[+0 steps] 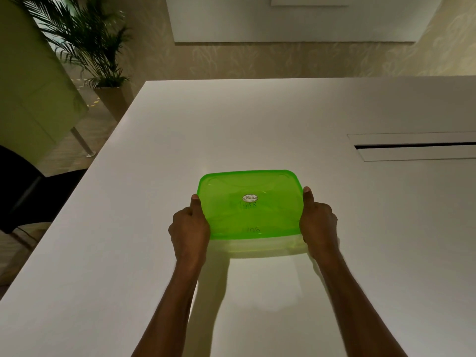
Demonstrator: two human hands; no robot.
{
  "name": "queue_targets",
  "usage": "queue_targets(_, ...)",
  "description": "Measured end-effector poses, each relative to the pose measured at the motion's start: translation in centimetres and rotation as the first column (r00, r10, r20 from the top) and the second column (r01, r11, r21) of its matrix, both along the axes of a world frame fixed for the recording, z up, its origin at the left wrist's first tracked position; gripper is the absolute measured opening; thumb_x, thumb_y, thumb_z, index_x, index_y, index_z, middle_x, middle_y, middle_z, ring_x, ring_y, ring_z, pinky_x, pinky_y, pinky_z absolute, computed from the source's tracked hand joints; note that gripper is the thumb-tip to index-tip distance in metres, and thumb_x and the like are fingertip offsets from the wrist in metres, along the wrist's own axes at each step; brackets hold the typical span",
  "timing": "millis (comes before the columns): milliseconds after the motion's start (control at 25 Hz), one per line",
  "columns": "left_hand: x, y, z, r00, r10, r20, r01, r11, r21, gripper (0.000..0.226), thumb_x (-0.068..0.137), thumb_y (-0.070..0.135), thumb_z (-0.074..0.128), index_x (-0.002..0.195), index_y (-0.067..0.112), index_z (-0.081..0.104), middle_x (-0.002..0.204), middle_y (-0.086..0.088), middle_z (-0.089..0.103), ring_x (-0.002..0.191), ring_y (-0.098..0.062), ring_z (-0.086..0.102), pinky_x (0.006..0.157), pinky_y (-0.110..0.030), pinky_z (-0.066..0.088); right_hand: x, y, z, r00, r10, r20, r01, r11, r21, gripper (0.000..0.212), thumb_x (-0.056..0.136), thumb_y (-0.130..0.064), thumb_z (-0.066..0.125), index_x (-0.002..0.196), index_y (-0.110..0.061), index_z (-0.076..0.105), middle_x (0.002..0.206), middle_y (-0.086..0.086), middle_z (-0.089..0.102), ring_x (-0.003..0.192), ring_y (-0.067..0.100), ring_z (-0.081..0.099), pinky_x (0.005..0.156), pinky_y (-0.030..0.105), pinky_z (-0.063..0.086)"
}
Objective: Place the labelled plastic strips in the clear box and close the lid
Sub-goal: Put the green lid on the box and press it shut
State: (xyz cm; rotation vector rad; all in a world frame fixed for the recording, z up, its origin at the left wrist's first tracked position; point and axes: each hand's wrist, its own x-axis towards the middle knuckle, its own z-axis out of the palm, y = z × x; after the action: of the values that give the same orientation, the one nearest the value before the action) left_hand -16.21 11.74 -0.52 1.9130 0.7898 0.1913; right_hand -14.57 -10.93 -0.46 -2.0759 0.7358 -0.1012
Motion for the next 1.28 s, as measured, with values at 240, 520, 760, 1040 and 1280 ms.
queue_targets(240,0.0,0.8,0.6,0.995,-0.092,-0.035,0.089,0.993,-0.082,0.051,0.105,0.051,0.037,0.092,0.011,0.065,0.086,-0.01,0.064,0.067,-0.032,0.066,0.044,-0.037,0.058,0.1,-0.6,0.5,0.998,0.054,-0.025,-0.052,0.996,0.079,0.056,0.102,-0.05,0.035,0.084,-0.007,0.066,0.089,0.021,0.067,0.091,0.042,0.068,0.087,0.052,0.057)
queue_targets(520,-0.9,0.3,3.2,0.962,-0.244,0.12,0.143,0.829,0.541,0.033,0.104,0.038,0.048,0.126,0.016,0.059,0.123,-0.01,0.069,0.112,-0.034,0.06,0.089,-0.044,0.049,-0.6,0.5,1.8,0.936,0.188,0.299,-0.071,0.93,-0.36,0.033,0.099,-0.036,0.056,0.12,-0.011,0.061,0.122,0.014,0.061,0.117,0.035,0.055,0.095,0.044,0.047)
queue_targets(760,-0.9,-3.2,3.4,0.811,-0.583,0.054,0.397,0.616,0.681,0.059,0.107,0.04,0.041,0.162,0.02,0.03,0.17,-0.004,0.027,0.159,-0.023,0.021,0.129,-0.042,0.021,-1.6,4.6,2.1,0.835,0.471,0.285,-0.248,0.784,-0.569,0.061,0.099,-0.045,0.044,0.151,-0.012,0.046,0.161,0.008,0.041,0.15,0.028,0.035,0.123,0.044,0.03)
queue_targets(1040,-0.7,-3.9,0.8,0.759,-0.623,-0.189,0.549,0.456,0.701,0.058,0.109,0.04,0.025,0.165,0.038,0.008,0.175,0.003,-0.002,0.162,-0.018,-0.008,0.132,-0.042,0.001,-1.4,5.1,0.6,0.794,0.607,-0.025,-0.473,0.592,-0.653,0.056,0.107,-0.046,0.028,0.161,-0.032,0.026,0.171,-0.005,0.019,0.16,0.02,0.01,0.131,0.044,0.007)
queue_targets(1280,-0.4,-3.5,0.4,0.746,-0.612,-0.263,0.564,0.371,0.737,0.056,0.108,0.046,0.014,0.164,0.042,0.01,0.175,0.006,0.001,0.162,-0.017,-0.004,0.132,-0.041,0.003,-1.8,5.4,0.6,0.77,0.624,-0.13,-0.522,0.5,-0.691,0.061,0.102,-0.041,0.016,0.161,-0.031,0.027,0.171,-0.004,0.018,0.16,0.021,0.008,0.13,0.047,0.008)
